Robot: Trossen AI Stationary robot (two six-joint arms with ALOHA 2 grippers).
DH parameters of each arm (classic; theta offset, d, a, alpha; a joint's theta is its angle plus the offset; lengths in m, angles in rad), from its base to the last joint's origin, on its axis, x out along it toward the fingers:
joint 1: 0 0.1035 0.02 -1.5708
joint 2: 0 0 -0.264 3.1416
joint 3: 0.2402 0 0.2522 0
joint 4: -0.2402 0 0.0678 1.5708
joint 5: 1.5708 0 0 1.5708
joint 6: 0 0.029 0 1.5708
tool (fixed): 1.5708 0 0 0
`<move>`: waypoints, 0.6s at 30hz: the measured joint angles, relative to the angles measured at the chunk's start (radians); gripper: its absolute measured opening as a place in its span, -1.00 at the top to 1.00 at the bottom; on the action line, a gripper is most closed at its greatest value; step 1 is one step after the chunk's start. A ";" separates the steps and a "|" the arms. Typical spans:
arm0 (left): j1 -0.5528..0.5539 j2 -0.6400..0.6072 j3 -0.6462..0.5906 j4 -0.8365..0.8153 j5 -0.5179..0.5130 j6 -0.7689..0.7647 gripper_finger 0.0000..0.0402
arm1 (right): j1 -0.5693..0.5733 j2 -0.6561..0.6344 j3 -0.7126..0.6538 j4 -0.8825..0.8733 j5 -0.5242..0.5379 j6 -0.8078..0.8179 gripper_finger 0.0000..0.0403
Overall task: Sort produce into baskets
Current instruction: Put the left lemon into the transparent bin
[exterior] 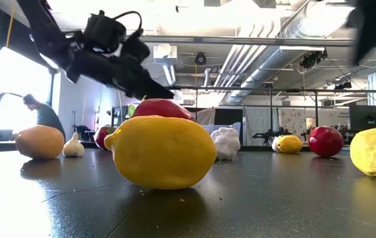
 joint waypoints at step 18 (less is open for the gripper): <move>-0.226 -0.509 0.095 -0.980 -0.117 -0.069 1.00 | -0.395 0.002 -0.513 1.337 0.001 -0.699 1.00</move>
